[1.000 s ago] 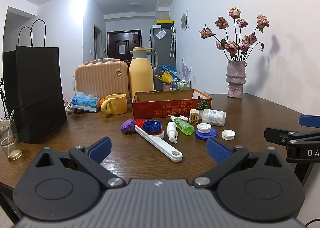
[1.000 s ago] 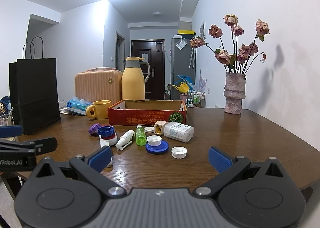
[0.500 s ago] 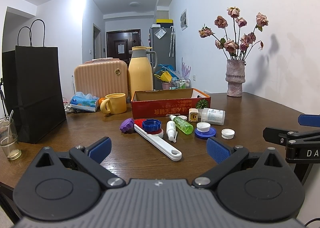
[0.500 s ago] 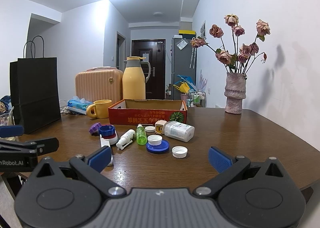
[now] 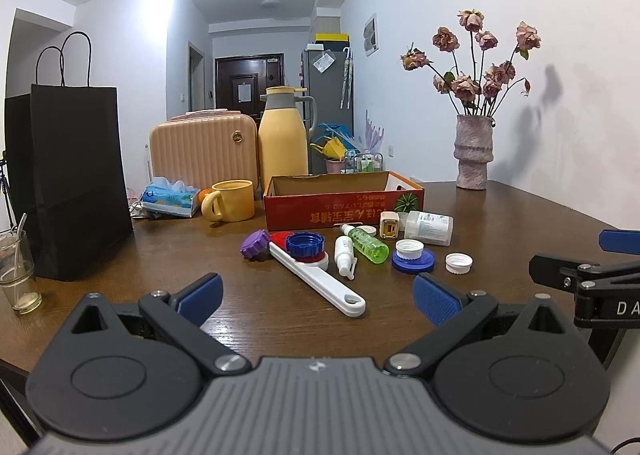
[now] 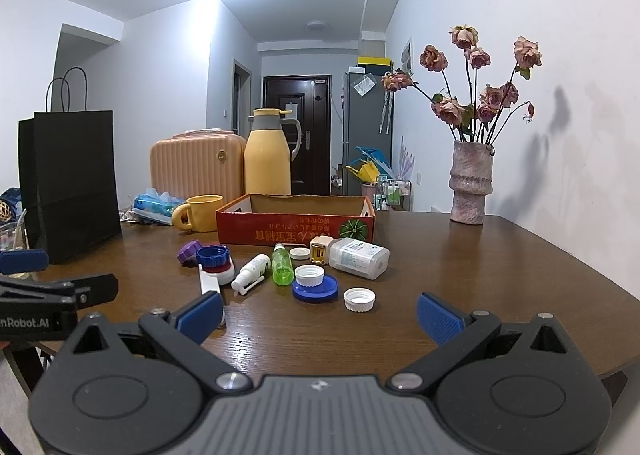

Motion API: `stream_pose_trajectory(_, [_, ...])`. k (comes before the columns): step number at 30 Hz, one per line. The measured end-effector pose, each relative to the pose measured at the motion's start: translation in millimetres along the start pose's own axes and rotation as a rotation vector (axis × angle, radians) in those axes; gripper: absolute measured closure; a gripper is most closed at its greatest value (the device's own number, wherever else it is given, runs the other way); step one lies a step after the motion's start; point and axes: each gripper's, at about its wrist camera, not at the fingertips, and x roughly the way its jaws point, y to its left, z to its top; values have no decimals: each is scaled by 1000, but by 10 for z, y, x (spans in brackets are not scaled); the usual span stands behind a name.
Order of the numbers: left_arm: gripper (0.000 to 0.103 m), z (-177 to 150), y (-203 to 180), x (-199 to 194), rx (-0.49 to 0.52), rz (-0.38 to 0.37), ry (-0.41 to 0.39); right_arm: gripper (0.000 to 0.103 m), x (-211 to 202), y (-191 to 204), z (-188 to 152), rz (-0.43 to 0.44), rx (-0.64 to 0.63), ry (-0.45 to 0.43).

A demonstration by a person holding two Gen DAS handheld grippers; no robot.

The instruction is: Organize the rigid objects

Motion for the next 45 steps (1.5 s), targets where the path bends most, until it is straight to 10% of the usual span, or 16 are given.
stream_pose_trajectory(45, [0,170,152,1474,-50,22,161,0,1517,-332,77,26,3,143])
